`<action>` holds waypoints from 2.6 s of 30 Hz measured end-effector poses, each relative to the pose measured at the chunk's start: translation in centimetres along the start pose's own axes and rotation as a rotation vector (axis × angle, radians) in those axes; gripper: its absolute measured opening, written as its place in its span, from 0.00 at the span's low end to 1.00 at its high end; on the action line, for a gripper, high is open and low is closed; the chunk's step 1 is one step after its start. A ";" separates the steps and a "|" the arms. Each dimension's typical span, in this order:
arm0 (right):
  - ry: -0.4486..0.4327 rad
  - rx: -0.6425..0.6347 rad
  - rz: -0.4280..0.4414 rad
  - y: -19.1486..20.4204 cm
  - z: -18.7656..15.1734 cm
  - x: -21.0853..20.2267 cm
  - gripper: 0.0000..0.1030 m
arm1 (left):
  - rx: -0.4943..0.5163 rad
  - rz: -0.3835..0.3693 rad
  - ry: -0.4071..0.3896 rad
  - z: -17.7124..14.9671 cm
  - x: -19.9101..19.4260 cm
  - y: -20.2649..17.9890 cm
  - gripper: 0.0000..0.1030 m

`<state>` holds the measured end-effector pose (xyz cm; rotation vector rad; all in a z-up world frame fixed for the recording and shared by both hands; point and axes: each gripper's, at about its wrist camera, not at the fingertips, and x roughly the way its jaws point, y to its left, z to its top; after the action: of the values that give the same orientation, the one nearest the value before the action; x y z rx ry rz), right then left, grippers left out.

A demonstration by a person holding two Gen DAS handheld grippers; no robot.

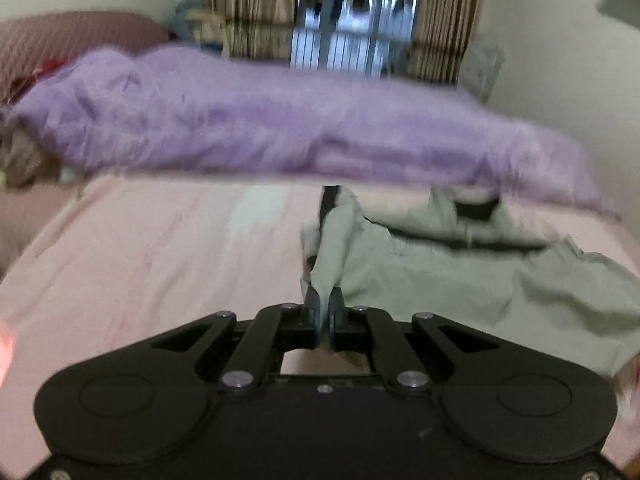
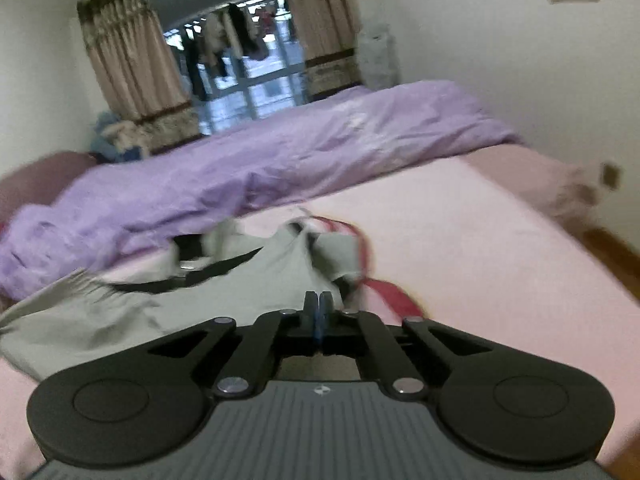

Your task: Fold large clothes

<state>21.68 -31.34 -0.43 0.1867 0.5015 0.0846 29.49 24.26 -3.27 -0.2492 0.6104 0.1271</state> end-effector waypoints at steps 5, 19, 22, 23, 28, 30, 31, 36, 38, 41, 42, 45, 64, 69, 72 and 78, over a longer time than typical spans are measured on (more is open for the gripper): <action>0.086 0.012 -0.104 -3.2 -4.6 -0.7 0.00 | 0.064 0.112 0.162 -7.6 4.1 0.3 0.04; 0.306 -0.154 0.045 -0.4 -6.0 11.0 0.49 | 0.063 0.141 0.145 -7.7 6.1 0.6 0.09; 0.301 -0.133 0.042 -0.2 -5.3 10.1 0.08 | 0.031 0.137 0.095 -7.0 4.4 1.1 0.06; 0.284 -0.077 0.050 -0.5 -4.6 9.2 0.07 | 0.021 0.130 0.062 -6.5 3.2 1.1 0.06; 0.204 0.074 0.125 -1.3 -2.5 2.7 0.04 | -0.062 0.065 -0.032 -4.1 -2.7 2.0 0.06; 0.191 0.018 0.097 -0.2 -2.8 0.7 0.04 | -0.065 0.073 0.006 -5.0 -3.4 2.4 0.06; 0.201 -0.009 0.068 0.2 -3.4 0.2 0.04 | -0.056 0.080 0.021 -5.6 -3.1 2.6 0.06; 0.322 -0.039 -0.033 -0.9 -8.4 4.1 0.07 | -0.080 0.120 0.192 -9.8 3.2 4.4 0.08; 0.326 0.013 -0.028 -1.6 -9.0 5.2 0.07 | -0.039 0.138 0.179 -9.8 3.5 3.8 0.14; 0.398 0.006 -0.071 -1.0 -7.2 5.4 0.32 | 0.084 0.222 0.124 -7.6 2.3 2.8 0.56; 0.381 -0.002 -0.103 -0.6 -6.2 4.8 0.44 | 0.094 0.233 0.075 -6.8 1.7 3.0 0.69; 0.217 -0.059 -0.135 0.6 -3.1 2.8 0.67 | 0.066 0.165 -0.051 -3.4 0.8 3.7 0.84; 0.220 -0.235 0.005 7.6 0.9 22.2 0.51 | 0.107 0.058 0.108 2.5 18.1 -0.2 0.97; 0.187 -0.297 -0.055 8.6 -0.3 22.7 0.24 | 0.030 -0.040 0.075 1.5 19.9 0.5 0.57; 0.090 -0.272 -0.084 8.8 0.1 20.6 0.21 | 0.100 0.000 -0.021 1.6 17.8 -1.4 0.27; -0.159 -0.362 -0.256 11.0 0.1 17.0 0.18 | 0.207 0.012 -0.225 2.3 14.6 -5.0 0.22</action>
<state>36.15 -18.39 -6.14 -0.2242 0.3406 -0.0891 43.57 20.72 -8.92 -0.0295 0.3972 0.1008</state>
